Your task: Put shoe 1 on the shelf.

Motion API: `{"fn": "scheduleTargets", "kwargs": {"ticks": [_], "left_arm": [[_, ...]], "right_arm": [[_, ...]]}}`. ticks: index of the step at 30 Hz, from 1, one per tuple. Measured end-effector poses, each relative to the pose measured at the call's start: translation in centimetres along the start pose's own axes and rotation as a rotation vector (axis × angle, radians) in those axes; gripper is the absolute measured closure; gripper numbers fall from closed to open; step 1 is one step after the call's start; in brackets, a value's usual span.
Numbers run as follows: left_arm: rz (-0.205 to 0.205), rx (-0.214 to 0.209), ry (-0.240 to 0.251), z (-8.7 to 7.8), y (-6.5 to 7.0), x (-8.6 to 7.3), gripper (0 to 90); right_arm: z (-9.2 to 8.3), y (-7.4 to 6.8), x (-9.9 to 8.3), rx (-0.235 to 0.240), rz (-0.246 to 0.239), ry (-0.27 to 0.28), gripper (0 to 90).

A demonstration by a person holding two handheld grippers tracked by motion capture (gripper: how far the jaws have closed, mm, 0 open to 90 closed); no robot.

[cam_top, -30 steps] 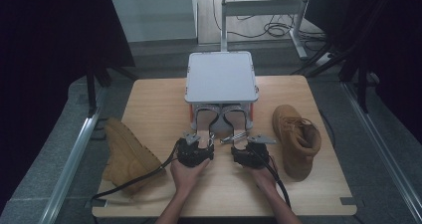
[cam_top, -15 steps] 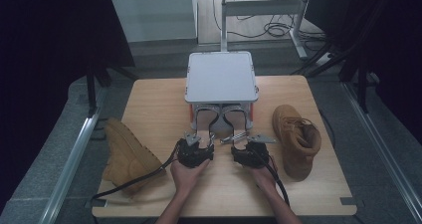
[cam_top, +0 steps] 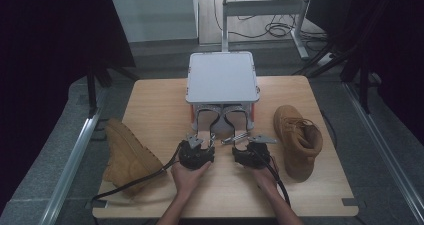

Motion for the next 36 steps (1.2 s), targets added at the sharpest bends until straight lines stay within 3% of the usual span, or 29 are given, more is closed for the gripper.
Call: {"fn": "scheduleTargets", "kwargs": {"ticks": [8, 15, 36], "left_arm": [[-0.037, -0.016, 0.011, -0.3, -0.2, 0.5, 31.7], [-0.083, -0.032, 0.056, -0.8, -0.5, 1.3, 32.2], [-0.175, -0.052, 0.119, 0.6, -1.1, 1.9, 32.8]], "right_arm": [[0.0, 0.0, 0.1, -0.009, -0.009, -0.005, 31.1], [-0.1, 0.0, 0.1, -0.012, -0.01, -0.008, 31.4], [-0.3, 0.0, 0.1, -0.026, -0.014, -0.019, 33.9]]}}
Point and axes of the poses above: each handheld gripper's, and its own axes: z roughly forward along the jaws, x roughly out of its top, y roughly to its right, the point moved 3 cm from there along z, roughly forward along the jaws, and after that the axes turned 11 degrees about -y, right-handed, at the moved point
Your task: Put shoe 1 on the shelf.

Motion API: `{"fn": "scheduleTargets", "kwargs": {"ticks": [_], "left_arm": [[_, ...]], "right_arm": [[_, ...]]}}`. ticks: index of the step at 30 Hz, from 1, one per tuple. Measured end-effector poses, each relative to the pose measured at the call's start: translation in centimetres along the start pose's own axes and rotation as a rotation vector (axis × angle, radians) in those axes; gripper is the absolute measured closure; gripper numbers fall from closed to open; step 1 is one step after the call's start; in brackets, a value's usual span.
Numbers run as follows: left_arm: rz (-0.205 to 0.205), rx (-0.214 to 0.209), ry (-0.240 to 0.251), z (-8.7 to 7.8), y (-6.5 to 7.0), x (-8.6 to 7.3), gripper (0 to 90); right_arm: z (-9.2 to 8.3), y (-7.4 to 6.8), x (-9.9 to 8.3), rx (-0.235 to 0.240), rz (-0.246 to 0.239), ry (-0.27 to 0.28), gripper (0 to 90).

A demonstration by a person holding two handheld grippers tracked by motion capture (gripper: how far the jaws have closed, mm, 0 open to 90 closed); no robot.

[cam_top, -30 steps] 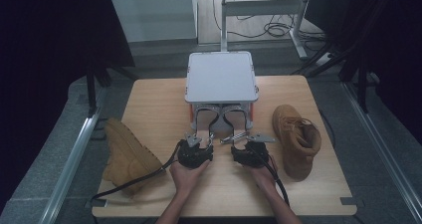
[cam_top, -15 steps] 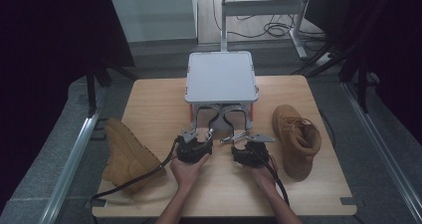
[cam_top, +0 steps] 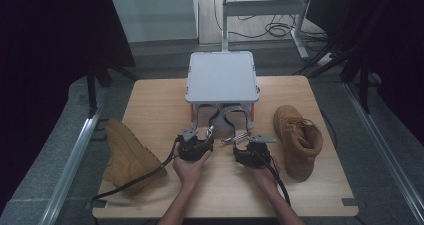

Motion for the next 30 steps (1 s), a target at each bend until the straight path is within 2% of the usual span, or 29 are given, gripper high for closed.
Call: {"fn": "scheduleTargets", "kwargs": {"ticks": [5, 9, 15, 30], "left_arm": [[-0.02, -0.007, 0.009, 0.3, -0.2, 0.2, 32.9], [-0.016, 0.01, 0.006, 0.7, 0.1, 0.6, 32.8], [-0.022, 0.015, 0.01, 1.1, 0.1, 0.9, 32.9], [-0.1, -0.025, 0.044, 1.3, -0.6, 2.2, 33.4]], "right_arm": [[-0.1, -0.1, 0.0, -0.006, 0.006, -0.004, 34.6], [-0.1, -0.1, 0.0, -0.009, 0.003, -0.004, 34.9], [-0.1, 0.0, -0.1, -0.009, 0.005, -0.004, 35.2], [-0.1, 0.1, -0.2, -0.014, 0.006, -0.004, 36.2]]}}
Point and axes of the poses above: each handheld gripper's, and its own axes: z roughly forward along the jaws, x roughly out of its top, y roughly to its right, the point moved 3 cm from there along z, roughly forward along the jaws, and after that the axes turned 11 degrees about -y, right-handed, at the moved point
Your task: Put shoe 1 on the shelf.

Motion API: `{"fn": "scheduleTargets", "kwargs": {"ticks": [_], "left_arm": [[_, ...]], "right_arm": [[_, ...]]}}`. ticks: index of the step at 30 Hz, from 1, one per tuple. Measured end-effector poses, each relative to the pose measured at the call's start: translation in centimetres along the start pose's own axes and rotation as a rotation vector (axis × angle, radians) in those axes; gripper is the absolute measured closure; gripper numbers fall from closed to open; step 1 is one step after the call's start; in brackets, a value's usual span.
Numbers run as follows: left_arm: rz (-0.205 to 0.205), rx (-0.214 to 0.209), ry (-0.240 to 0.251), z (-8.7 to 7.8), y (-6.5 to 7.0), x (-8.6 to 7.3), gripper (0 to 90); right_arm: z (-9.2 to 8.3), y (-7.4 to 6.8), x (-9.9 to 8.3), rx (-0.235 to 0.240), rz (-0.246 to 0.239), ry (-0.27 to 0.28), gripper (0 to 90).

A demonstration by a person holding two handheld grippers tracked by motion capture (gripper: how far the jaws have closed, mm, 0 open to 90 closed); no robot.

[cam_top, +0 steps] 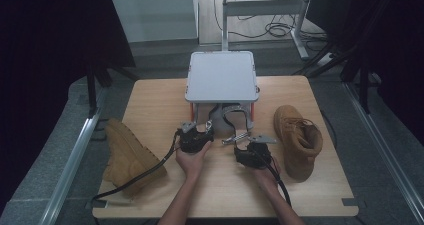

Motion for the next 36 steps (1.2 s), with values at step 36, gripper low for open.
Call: {"fn": "scheduleTargets", "kwargs": {"ticks": [36], "left_arm": [[-0.034, 0.023, 0.027, 2.0, -0.4, 2.6, 33.7]], "right_arm": [[0.0, 0.1, -0.1, 0.002, 0.002, 0.008, 36.4]]}}
Point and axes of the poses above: each handheld gripper's, and its own axes: z roughly forward along the jaws, x roughly out of its top, y roughly to its right, the point moved 3 cm from there along z, roughly forward along the jaws, and after that the axes turned 11 degrees about -y, right-handed, at the moved point
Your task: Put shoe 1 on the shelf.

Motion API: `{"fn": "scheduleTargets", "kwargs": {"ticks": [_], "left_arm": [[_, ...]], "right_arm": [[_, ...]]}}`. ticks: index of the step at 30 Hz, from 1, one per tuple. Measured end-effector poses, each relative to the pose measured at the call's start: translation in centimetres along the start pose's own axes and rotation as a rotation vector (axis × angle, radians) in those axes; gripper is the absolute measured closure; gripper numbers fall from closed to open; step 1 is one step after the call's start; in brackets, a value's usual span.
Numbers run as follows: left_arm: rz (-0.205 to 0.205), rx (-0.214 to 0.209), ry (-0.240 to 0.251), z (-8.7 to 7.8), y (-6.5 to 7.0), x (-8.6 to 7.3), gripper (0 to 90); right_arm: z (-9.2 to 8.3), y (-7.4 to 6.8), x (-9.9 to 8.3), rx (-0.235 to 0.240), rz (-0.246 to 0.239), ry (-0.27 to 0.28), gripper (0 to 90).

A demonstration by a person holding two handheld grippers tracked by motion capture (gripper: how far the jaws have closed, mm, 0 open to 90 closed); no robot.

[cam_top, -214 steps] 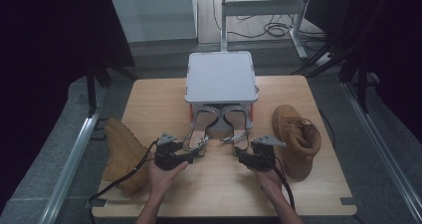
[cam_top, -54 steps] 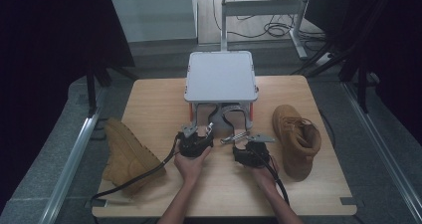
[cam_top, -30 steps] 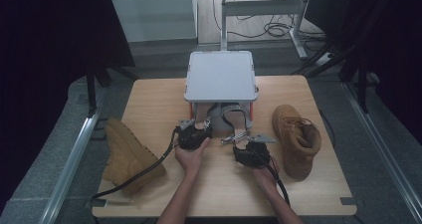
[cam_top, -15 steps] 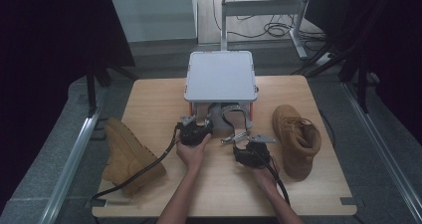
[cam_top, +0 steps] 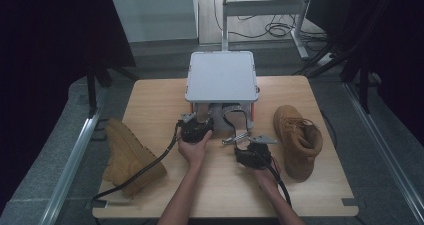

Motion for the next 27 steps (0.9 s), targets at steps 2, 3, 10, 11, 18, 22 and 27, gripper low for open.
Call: {"fn": "scheduleTargets", "kwargs": {"ticks": [2, 3, 10, 11, 18, 22, 27], "left_arm": [[0.0, 0.002, 0.001, 0.1, 0.0, 0.1, 33.7], [0.004, 0.003, -0.001, 0.2, -0.1, 0.2, 33.7], [0.005, 0.009, 0.006, 0.7, -0.1, 0.4, 33.7], [0.004, 0.008, 0.007, 0.7, -0.1, 0.4, 33.7], [0.011, 0.013, 0.015, 1.0, -0.1, 0.2, 33.7], [0.022, 0.02, 0.012, 1.1, -0.1, 0.0, 33.6], [0.034, 0.031, 0.01, 1.4, -0.1, -0.3, 34.2]], "right_arm": [[0.0, 0.0, 0.0, -0.001, -0.001, 0.0, 36.4], [0.0, 0.0, 0.0, 0.0, 0.001, 0.0, 36.4], [0.0, 0.0, 0.0, 0.002, 0.001, -0.001, 36.5], [0.0, 0.0, 0.0, 0.002, 0.001, -0.001, 36.5], [0.0, 0.0, 0.0, 0.001, 0.001, 0.0, 36.5], [0.0, 0.0, 0.0, 0.001, 0.002, 0.0, 36.5], [0.0, 0.0, -0.1, 0.001, 0.004, 0.002, 36.5]]}}
Point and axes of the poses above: each handheld gripper's, and its own axes: z roughly forward along the jaws, x roughly out of its top, y roughly to its right, the point moved 3 cm from there along z, roughly forward along the jaws, and after that the axes turned 11 degrees about -y, right-handed, at the moved point
